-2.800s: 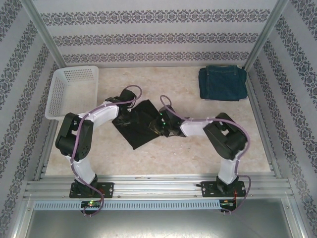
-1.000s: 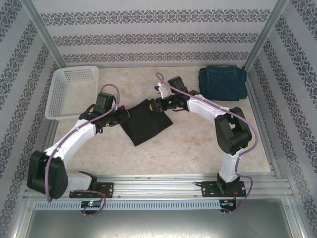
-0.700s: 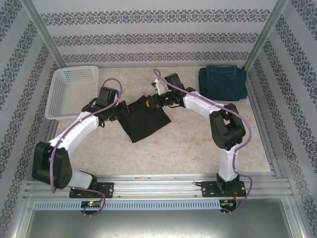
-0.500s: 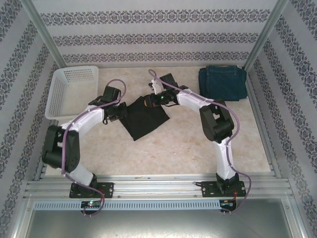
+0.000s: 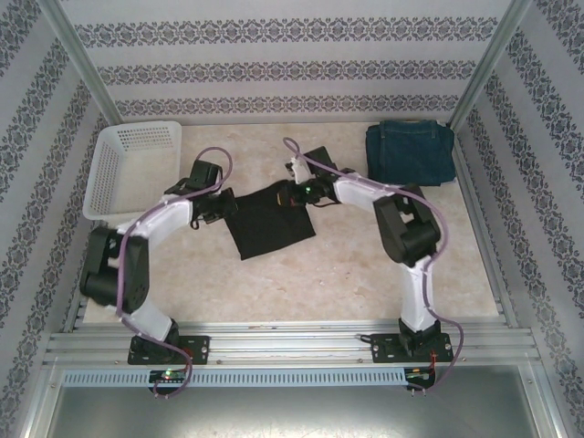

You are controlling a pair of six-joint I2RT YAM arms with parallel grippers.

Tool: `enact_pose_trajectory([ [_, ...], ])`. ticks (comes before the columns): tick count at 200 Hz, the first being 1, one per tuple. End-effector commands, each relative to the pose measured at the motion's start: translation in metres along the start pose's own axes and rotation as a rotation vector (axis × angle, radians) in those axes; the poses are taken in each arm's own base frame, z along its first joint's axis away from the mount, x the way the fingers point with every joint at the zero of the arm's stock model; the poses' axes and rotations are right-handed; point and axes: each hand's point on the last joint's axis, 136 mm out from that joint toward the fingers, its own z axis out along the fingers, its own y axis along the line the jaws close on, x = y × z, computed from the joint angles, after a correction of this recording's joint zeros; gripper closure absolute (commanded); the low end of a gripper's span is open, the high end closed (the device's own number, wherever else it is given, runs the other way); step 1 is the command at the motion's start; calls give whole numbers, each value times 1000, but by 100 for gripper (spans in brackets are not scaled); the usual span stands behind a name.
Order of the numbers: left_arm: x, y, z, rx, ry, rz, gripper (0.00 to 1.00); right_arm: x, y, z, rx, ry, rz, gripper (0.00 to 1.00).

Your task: Fold and stack the skirts

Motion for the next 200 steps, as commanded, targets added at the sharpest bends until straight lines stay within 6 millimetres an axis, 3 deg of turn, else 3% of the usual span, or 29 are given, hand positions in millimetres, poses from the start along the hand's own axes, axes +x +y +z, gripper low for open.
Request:
enact_pose_trajectory([
  [1, 16, -9, -29, 42, -16, -41, 100, 3, 19, -32, -22, -78, -19, 95],
  [25, 41, -12, -48, 68, 3, -68, 100, 41, 21, -42, 4, -52, 4, 95],
  [49, 51, -20, -68, 112, -4, -88, 100, 56, 28, -53, -6, -85, 36, 94],
  [68, 44, -27, -83, 121, -21, -83, 100, 51, 42, -62, -21, -111, 20, 94],
  [105, 16, -53, -111, 160, -78, -24, 100, 16, 67, -80, -41, -180, -60, 94],
  [124, 9, -57, -108, 150, -84, 3, 100, 5, 67, -79, -42, -176, -82, 94],
  [142, 11, -53, -91, 128, -38, 14, 100, 6, 54, -64, -23, -122, -91, 93],
  [148, 15, -53, -83, 131, -12, 15, 86, 8, 48, -57, -18, -102, -87, 93],
  [159, 20, -51, -67, 133, 30, 14, 41, 11, 38, -45, -13, -75, -75, 93],
  [165, 23, -49, -58, 132, 43, 21, 27, 12, 32, -40, -9, -68, -69, 93],
  [177, 24, -42, -40, 122, 41, 41, 20, 14, 24, -30, -8, -57, -60, 93],
  [200, 16, -30, -5, 124, 45, 42, 25, 16, 11, -16, -6, -33, -48, 93],
])
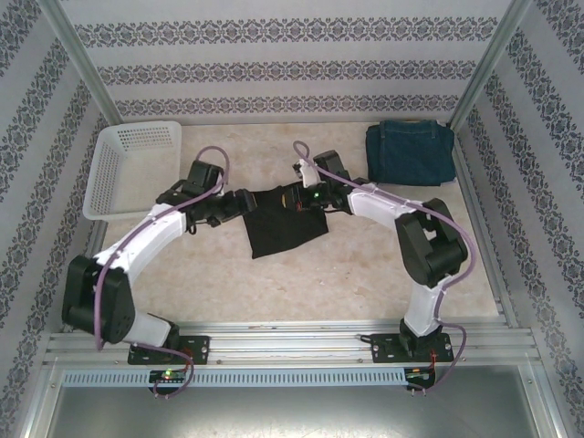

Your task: Fold and stack the skirts

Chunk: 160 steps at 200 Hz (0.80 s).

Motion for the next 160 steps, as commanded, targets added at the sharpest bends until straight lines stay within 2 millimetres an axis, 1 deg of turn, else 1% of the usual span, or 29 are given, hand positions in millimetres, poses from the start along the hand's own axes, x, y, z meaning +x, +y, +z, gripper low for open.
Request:
enact_pose_trajectory([
  [1, -15, 8, 27, 36, -19, 44, 26, 4, -10, 12, -7, 34, -10, 93],
  [16, -23, 11, 47, 58, -13, 49, 32, 6, -16, 17, -3, 48, -8, 93],
  [31, -31, 7, 62, 85, -7, 72, 36, 9, -23, 21, 3, 58, 0, 93],
  [41, -35, 6, 71, 98, 3, 89, 39, 9, -28, 21, 8, 58, 11, 93],
  [55, -37, 5, 80, 104, 20, 98, 42, 7, -28, 17, 6, 43, 14, 93],
  [67, -36, 3, 85, 117, 36, 98, 42, 6, -28, 13, 5, 33, 15, 93],
  [87, -31, 0, 88, 155, 48, 81, 47, 4, -27, 8, 4, 23, 16, 93],
  [104, -25, -5, 88, 203, 59, 72, 56, 4, -26, 7, 2, 24, 16, 93],
  [117, -22, -4, 89, 206, 71, 62, 60, 4, -26, 7, -1, 23, 18, 93],
  [133, -18, 0, 90, 192, 85, 52, 59, 2, -25, 6, -4, 16, 19, 93],
  [146, -15, 5, 91, 171, 94, 43, 49, 1, -25, 6, -5, 8, 21, 93],
  [160, -11, 10, 94, 153, 109, 35, 46, 0, -26, 7, -10, 5, 27, 93],
])
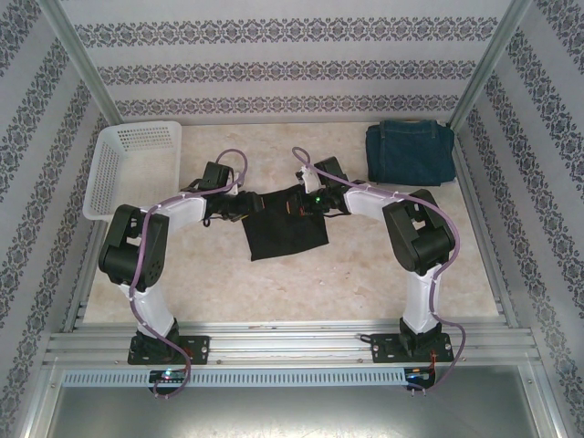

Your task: Fold and stack the skirts

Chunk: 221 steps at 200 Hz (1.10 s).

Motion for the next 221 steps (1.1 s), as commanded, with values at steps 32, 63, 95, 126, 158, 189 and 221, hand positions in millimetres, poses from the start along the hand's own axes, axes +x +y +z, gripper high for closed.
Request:
enact_pose_trajectory([
  [32, 15, 4, 5, 21, 44, -28, 60, -15, 12, -12, -46, -54, -14, 93],
  [63, 12, -11, -17, 56, -14, -6, 100, -20, 21, -24, -63, -85, -14, 94],
  [95, 1, -42, -70, 72, -131, 59, 100, -19, 41, -56, -73, -137, -44, 94],
  [126, 17, -64, -114, 102, -193, 101, 100, 9, 49, -81, -70, -130, -26, 94],
  [158, 39, -91, -143, 190, -206, 110, 100, 26, 61, -100, -79, -142, -8, 94],
  [189, 36, -102, -148, 212, -203, 110, 100, 18, 65, -106, -74, -161, -32, 94],
  [221, 8, -99, -139, 112, -224, 184, 100, -12, 57, -94, -38, -167, -59, 94],
])
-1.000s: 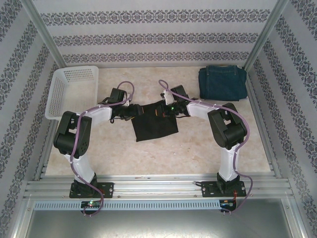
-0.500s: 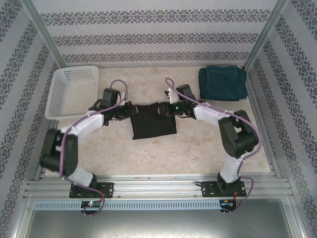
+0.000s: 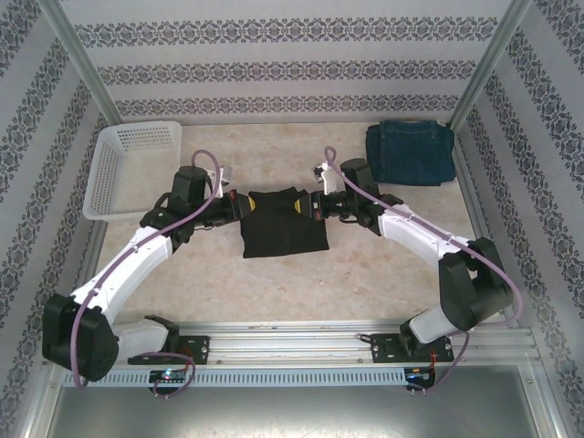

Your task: Fold and stack the skirts

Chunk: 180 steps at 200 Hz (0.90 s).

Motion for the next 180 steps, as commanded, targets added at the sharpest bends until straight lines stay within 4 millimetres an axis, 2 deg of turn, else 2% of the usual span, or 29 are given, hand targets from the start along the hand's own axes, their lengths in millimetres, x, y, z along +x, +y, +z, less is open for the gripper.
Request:
enact_pose_trajectory([
  [1, -29, 5, 3, -88, -45, 70, 100, -17, -28, 9, 100, 3, 6, 94],
  [17, -34, 24, 23, -143, -19, 87, 100, -22, -48, 25, 115, 31, 12, 94],
  [31, -31, 42, 45, -173, 36, 88, 100, -19, -67, 38, 124, 64, 30, 94],
  [49, -24, 74, 69, -246, 92, 80, 100, -12, -95, 54, 153, 90, 66, 95],
  [76, -24, 125, 101, -322, 101, 60, 100, -9, -128, 76, 192, 118, 116, 95],
  [93, -19, 156, 115, -383, 112, 35, 100, -4, -138, 85, 199, 144, 131, 95],
  [103, -19, 166, 119, -389, 96, 15, 100, -2, -138, 86, 194, 148, 134, 95],
  [122, -18, 171, 123, -375, 78, -14, 100, -4, -134, 81, 192, 135, 120, 95],
  [146, -19, 167, 123, -358, 70, -32, 100, -13, -128, 72, 192, 114, 94, 95],
  [180, -44, 127, 105, -262, 2, -18, 100, -30, -116, 64, 160, 66, 66, 94],
])
